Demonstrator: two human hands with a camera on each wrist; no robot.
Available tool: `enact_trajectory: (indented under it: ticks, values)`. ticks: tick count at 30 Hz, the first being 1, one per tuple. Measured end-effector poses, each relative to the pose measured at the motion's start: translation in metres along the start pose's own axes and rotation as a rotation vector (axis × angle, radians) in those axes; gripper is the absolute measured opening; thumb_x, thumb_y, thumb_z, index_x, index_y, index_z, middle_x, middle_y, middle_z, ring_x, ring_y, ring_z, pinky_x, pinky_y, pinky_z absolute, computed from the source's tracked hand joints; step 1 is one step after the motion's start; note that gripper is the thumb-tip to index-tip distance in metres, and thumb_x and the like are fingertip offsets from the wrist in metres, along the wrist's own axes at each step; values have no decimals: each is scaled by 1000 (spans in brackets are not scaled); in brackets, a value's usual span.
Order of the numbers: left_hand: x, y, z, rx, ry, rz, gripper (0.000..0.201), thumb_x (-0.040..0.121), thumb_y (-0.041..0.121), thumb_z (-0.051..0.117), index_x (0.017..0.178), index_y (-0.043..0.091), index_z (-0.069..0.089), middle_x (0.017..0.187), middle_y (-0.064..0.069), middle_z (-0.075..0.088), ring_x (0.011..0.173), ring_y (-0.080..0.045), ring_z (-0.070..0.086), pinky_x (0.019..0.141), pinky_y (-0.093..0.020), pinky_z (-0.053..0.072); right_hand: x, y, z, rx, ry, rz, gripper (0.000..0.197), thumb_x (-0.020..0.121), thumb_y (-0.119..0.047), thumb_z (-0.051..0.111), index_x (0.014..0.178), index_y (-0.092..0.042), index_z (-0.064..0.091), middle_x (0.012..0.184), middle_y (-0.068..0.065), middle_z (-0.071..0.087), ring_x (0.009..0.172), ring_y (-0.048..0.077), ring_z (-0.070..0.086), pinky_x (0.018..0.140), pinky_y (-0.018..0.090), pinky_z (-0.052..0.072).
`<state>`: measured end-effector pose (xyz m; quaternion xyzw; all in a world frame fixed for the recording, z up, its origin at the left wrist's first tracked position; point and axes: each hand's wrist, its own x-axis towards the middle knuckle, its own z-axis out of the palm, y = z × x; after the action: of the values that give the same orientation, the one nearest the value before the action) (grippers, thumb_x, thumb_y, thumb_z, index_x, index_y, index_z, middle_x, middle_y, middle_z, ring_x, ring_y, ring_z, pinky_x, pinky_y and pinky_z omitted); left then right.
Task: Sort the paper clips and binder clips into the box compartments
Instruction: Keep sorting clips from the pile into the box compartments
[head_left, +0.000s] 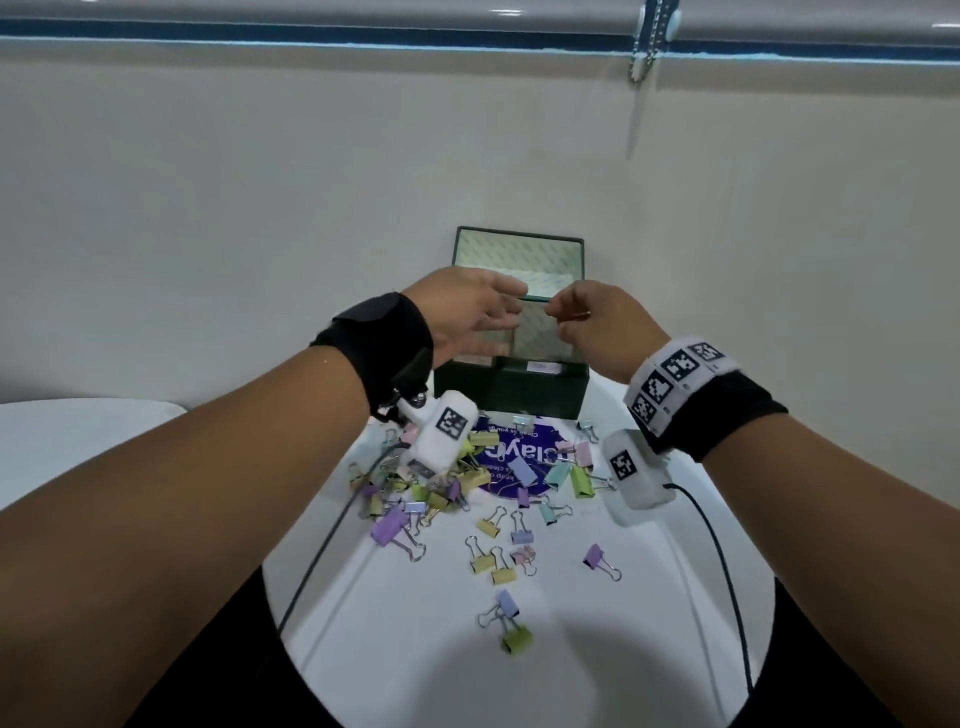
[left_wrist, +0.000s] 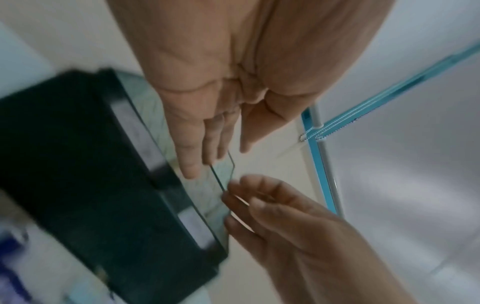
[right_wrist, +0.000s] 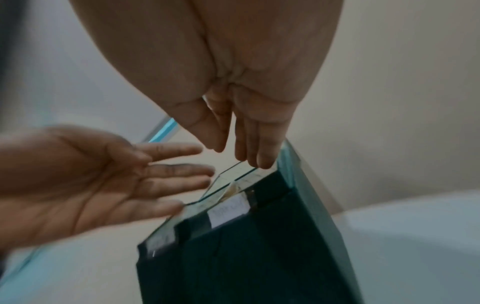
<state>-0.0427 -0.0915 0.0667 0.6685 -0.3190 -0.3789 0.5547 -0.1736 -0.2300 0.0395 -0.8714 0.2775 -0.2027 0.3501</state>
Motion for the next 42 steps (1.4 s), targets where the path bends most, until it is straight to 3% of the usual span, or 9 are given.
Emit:
enact_trajectory:
  ticks: [5,10,15,21,25,28,34,38,42]
  values:
    - [-40,-12,-44,867,-54,110,10,90,21,66,98,23,72,89,8,73,83,-11,68,78,-27,54,-53,-15,9,-417,-240,-287,21,95,-15,62,111,-27,69,111,-8,62,97,12,60,84,23,47]
    - [-64,-50,-68,1336,-179,-120,57,78,55,74,127,31,60,122,11,62,108,-13,58,96,-29,44,-69,-34,57,-632,-656,-298,40,95,-24,59,128,-46,62,126,-11,54,108,14,60,94,35,53]
    - [-64,-73,-60,1291,-169,-131,80,74,62,74,143,32,47,136,4,53,111,-17,54,94,-29,43,-54,-36,79,-824,-636,-296,43,87,-31,61,128,-45,58,123,-3,53,105,23,61,87,42,57]
    - [-62,-75,-58,1213,-72,26,38,95,27,56,133,29,56,130,4,60,112,-17,56,94,-28,45,-52,-38,67,-847,-604,-289,30,91,-31,61,120,-37,65,116,-5,53,103,19,58,89,36,54]
    - [-60,-74,-63,1416,40,-72,19,94,14,46,99,15,64,92,-1,64,85,-23,60,75,-29,48,-60,-43,74,-783,-673,-271,12,86,-38,63,93,-29,67,93,-4,65,83,17,64,78,40,59]
    - [-61,-77,-64,1473,56,-141,27,93,17,50,66,17,44,66,1,48,57,-16,44,57,-25,37,-59,-38,74,-836,-684,-209,5,82,-27,65,85,-25,61,85,-5,64,77,17,62,73,37,59]
    - [-54,-81,-69,1415,54,-80,26,97,23,48,118,19,63,117,-2,63,104,-24,61,82,-29,46,-55,-35,67,-815,-650,-174,10,81,-35,71,85,-27,64,88,-8,63,82,14,60,72,28,52]
    - [-50,-87,-62,1340,-62,-23,27,93,39,60,113,24,68,106,5,66,97,-17,60,80,-26,43,-57,-37,70,-867,-635,-182,24,84,-46,72,97,-26,67,92,-6,65,84,15,60,68,26,48]
    - [-52,-90,-61,1299,-136,37,41,86,49,68,123,29,65,103,9,59,90,-12,53,78,-25,40,-56,-32,68,-838,-659,-166,28,82,-30,78,108,-27,68,104,-5,66,94,18,62,78,27,53]
